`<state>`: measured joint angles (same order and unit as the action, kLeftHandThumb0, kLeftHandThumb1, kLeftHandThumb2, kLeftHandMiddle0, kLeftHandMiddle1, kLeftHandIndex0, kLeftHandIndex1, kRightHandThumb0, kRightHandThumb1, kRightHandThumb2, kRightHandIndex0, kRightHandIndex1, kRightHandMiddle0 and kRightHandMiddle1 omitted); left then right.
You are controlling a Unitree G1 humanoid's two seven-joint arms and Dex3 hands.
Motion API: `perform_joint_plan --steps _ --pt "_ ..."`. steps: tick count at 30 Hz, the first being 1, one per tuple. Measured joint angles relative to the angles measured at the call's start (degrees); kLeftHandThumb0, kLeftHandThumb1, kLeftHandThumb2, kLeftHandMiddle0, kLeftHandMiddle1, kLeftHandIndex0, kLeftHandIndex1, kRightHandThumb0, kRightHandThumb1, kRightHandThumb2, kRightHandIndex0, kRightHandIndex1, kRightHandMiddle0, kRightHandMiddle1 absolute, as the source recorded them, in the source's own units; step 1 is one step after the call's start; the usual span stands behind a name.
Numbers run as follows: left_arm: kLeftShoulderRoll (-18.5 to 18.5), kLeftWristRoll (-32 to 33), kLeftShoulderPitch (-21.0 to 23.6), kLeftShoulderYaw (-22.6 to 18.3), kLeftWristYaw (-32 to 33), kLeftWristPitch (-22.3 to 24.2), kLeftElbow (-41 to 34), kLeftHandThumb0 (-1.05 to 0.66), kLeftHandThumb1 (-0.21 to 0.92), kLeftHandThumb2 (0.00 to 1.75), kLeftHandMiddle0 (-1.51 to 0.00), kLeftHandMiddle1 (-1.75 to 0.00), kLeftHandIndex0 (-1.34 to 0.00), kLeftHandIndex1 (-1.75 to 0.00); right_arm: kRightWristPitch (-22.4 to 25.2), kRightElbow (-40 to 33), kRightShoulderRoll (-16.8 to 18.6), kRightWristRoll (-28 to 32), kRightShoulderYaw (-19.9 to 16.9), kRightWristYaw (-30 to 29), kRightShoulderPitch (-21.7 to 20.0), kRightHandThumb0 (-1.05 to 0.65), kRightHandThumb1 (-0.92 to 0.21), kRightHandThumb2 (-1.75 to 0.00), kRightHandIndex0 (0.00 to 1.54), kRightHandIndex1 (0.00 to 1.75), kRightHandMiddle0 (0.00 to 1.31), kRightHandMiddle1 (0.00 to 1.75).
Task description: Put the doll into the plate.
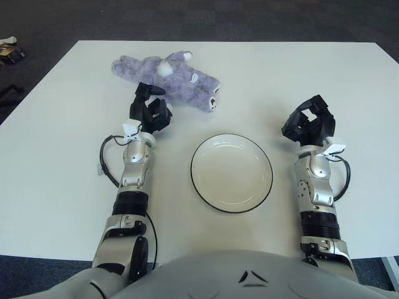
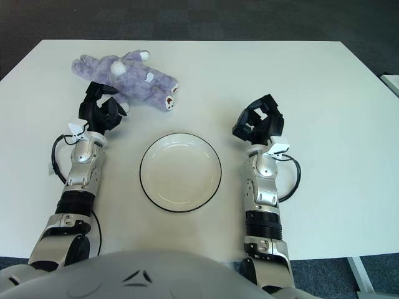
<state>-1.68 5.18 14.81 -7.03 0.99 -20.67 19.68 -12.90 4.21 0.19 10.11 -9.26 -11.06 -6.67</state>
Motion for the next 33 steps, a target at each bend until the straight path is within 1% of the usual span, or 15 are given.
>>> perform_joint_plan --steps 22,29,33 --pt "0.04 -0.01 -0.02 -0.09 0.37 0.13 -0.11 -0.39 0.63 0.92 -0.82 -1.75 -0.38 -1.75 -0.5 1.33 0.0 0.0 -0.51 -0.12 -0.54 -0.51 -0.27 -1.38 1.08 1.75 0.66 1.75" --pt "-0.02 -0.02 -0.01 -0.16 0.37 -0.4 -0.01 -0.4 0.61 0.94 -0.82 -1.74 -0.38 -1.75 -0.6 1.67 0.01 -0.04 -0.51 -0.34 -0.7 -0.51 -0.27 -1.38 1.08 1.75 0.66 1.75" --pt "-0.06 -0.6 0.14 -0.32 0.8 -1.49 0.31 -0.4 0.6 0.95 -0.84 -1.72 -0.39 -1.75 -0.6 1.81 0.03 0.02 -0.51 -0.32 -0.77 -0.51 -0.27 -1.38 1.09 1.75 0.66 1.75"
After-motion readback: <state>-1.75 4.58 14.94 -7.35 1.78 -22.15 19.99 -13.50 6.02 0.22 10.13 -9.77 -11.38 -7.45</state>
